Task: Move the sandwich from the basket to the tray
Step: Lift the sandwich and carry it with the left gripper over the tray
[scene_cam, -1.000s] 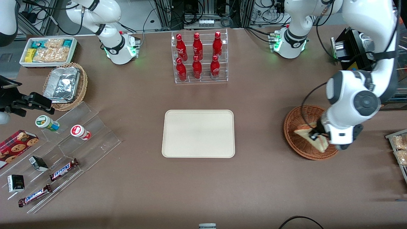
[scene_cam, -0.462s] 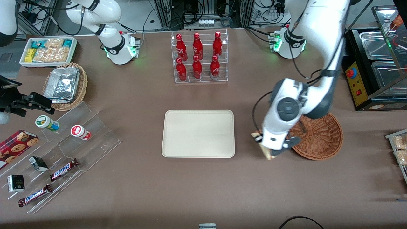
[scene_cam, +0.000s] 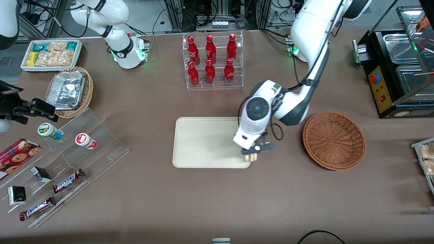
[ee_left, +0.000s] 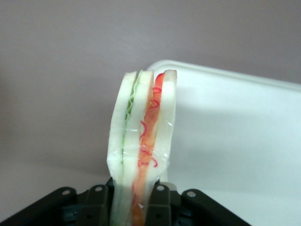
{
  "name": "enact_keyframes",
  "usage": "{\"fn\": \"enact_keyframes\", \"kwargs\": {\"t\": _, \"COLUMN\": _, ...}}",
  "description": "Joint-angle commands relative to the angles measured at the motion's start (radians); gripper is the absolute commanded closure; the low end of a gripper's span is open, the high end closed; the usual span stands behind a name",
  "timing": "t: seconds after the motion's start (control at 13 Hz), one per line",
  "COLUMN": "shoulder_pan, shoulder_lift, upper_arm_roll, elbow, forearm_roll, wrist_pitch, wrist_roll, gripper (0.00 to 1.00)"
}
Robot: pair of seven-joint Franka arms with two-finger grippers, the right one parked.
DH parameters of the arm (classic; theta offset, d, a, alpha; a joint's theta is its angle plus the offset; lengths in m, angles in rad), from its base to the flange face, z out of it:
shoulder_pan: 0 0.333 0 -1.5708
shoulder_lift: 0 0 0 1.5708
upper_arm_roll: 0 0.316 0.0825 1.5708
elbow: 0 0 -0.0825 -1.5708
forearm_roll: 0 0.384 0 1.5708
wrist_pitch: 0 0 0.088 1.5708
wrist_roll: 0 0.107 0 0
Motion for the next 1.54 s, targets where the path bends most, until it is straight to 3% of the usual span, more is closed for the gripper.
{"fn": "enact_keyframes", "kwargs": {"t": 0.0, "shoulder_pan": -0.012, "shoulder_lift": 0.072, "upper_arm_roll": -0.020, "elbow": 0.082, "forearm_roll": -0.001, "wrist_pitch": -0.006, "wrist_roll": 0.131, "gripper": 0.71}}
{"fn": "enact_keyframes", "kwargs": {"t": 0.23, "shoulder_pan": -0.015, "shoulder_lift": 0.138, "upper_arm_roll": -0.027, "elbow": 0.126, "forearm_roll": 0.000, "wrist_pitch": 0.003, "wrist_roll": 0.169, "gripper": 0.73}}
{"fn": "enact_keyframes", "kwargs": {"t": 0.62, "shoulder_pan": -0.031, "shoulder_lift": 0.178, "upper_arm_roll": -0.029, "elbow": 0.126, "forearm_roll": -0.032, "wrist_pitch": 0.106, "wrist_roll": 0.073, "gripper": 0.72}}
{"fn": "enact_keyframes", "kwargs": {"t": 0.85, "shoulder_pan": -0.032, "shoulder_lift": 0.179, "upper_arm_roll": -0.029, "elbow": 0.125, "forearm_roll": -0.032, "wrist_pitch": 0.103, "wrist_roll": 0.064, "gripper": 0.67}}
{"fn": "enact_keyframes", "kwargs": {"t": 1.0, "shoulder_pan": -0.034, "shoulder_lift": 0.181, "upper_arm_roll": -0.027, "elbow": 0.125, "forearm_roll": -0.029, "wrist_pitch": 0.106, "wrist_roll": 0.067, "gripper": 0.42}}
{"fn": "enact_keyframes", "kwargs": {"t": 1.15, "shoulder_pan": -0.031, "shoulder_lift": 0.170, "upper_arm_roll": -0.027, "elbow": 0.125, "forearm_roll": -0.024, "wrist_pitch": 0.104, "wrist_roll": 0.068, "gripper": 0.23}}
{"fn": "enact_keyframes", "kwargs": {"t": 1.23, "shoulder_pan": -0.023, "shoulder_lift": 0.158, "upper_arm_roll": -0.026, "elbow": 0.126, "forearm_roll": -0.029, "wrist_pitch": 0.103, "wrist_roll": 0.065, "gripper": 0.04}}
{"fn": "enact_keyframes", "kwargs": {"t": 1.46, "shoulder_pan": 0.027, "shoulder_lift": 0.026, "upper_arm_roll": -0.009, "elbow": 0.094, "forearm_roll": -0.023, "wrist_pitch": 0.022, "wrist_roll": 0.032, "gripper": 0.00}}
